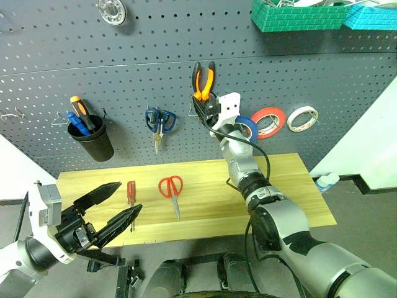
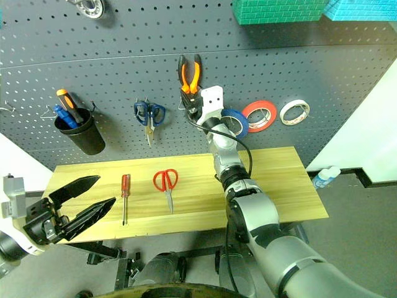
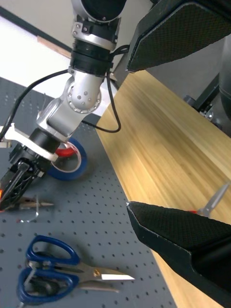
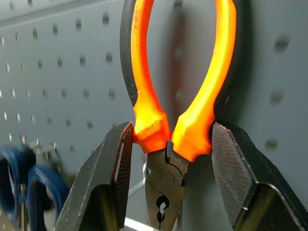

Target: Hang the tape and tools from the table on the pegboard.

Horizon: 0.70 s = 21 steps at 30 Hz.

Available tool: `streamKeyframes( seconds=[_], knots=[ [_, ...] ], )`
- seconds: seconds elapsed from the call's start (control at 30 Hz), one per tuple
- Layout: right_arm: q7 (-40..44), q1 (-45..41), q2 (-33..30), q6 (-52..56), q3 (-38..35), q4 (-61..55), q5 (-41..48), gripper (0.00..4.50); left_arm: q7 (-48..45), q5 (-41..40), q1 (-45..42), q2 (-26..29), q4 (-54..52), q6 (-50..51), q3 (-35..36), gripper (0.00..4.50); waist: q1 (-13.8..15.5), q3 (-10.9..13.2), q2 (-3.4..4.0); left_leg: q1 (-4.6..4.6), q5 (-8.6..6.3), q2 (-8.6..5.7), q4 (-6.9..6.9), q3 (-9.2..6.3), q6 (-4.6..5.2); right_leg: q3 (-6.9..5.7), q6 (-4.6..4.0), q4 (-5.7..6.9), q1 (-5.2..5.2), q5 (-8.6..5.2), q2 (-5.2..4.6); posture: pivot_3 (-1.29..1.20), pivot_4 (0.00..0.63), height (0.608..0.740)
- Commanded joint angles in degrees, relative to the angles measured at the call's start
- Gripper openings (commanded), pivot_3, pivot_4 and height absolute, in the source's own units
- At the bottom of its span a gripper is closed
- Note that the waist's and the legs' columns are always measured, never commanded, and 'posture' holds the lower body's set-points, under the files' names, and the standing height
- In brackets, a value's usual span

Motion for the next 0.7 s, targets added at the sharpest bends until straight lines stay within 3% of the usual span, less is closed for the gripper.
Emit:
streamKeyframes(
  seconds=[0.03,0.47,0.7],
  knots=[
    [0.1,-0.5,0.3,-1.0,0.5,-0.8,-0.6,2.05,1.1,-0.6,-1.0,0.9,-1.0,-1.1,2.4,4.5,0.1,0.1,-0.02,0.0,0.0,0.0,0.0,0.0,0.0,0.0,0.0,0.0,0.0,0.0,0.0,0.13,0.083,0.736],
    [3.1,0.2,0.1,0.2,0.1,0.9,-0.4,2.05,4.0,-5.6,-9.7,5.6,7.2,0.4,9.4,4.5,0.1,0.2,-0.04,-0.04,-0.02,0.02,-0.09,0.0,0.03,-0.02,0.0,-0.11,-0.02,0.0,0.01,0.14,0.074,0.736],
    [4.5,0.6,-0.2,0.3,0.1,1.4,-0.8,4.42,4.6,-7.7,-10.0,6.5,7.7,2.0,10.8,4.5,0.1,0.2,-0.03,-0.06,-0.04,0.04,-0.15,0.01,0.05,-0.02,0.01,-0.19,-0.03,0.0,0.01,0.14,0.075,0.736]
  ],
)
